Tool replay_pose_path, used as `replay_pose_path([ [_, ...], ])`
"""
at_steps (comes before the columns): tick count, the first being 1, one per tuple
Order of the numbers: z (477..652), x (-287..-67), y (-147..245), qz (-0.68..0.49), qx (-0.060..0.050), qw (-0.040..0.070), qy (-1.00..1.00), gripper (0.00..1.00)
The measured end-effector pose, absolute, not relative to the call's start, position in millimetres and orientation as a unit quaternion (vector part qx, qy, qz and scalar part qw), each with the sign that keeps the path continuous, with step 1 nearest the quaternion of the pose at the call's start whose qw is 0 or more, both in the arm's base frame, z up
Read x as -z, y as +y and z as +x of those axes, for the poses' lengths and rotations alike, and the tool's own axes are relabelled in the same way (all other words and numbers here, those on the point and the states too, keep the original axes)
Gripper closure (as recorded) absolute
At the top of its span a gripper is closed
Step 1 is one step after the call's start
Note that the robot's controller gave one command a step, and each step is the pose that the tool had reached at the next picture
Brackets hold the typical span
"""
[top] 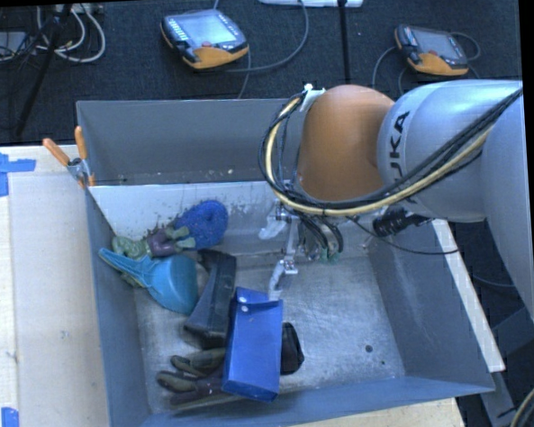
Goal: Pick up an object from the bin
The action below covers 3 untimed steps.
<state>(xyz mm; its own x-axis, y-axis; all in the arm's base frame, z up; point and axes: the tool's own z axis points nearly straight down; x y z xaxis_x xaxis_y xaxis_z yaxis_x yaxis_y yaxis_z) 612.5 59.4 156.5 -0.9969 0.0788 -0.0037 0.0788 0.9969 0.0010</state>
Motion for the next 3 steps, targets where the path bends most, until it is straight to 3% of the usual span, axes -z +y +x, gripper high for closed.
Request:
replay_pose_path([
  [1, 602.1, -125, 58, 0.04, 0.0, -0.003, 0.999, 0.0],
  [2, 588.4, -144, 52, 0.024, 0.0, -0.001, 1.0, 0.0],
  [3, 598.0, -88, 52, 0.098, -0.003, 0.01, 0.995, 0.0],
])
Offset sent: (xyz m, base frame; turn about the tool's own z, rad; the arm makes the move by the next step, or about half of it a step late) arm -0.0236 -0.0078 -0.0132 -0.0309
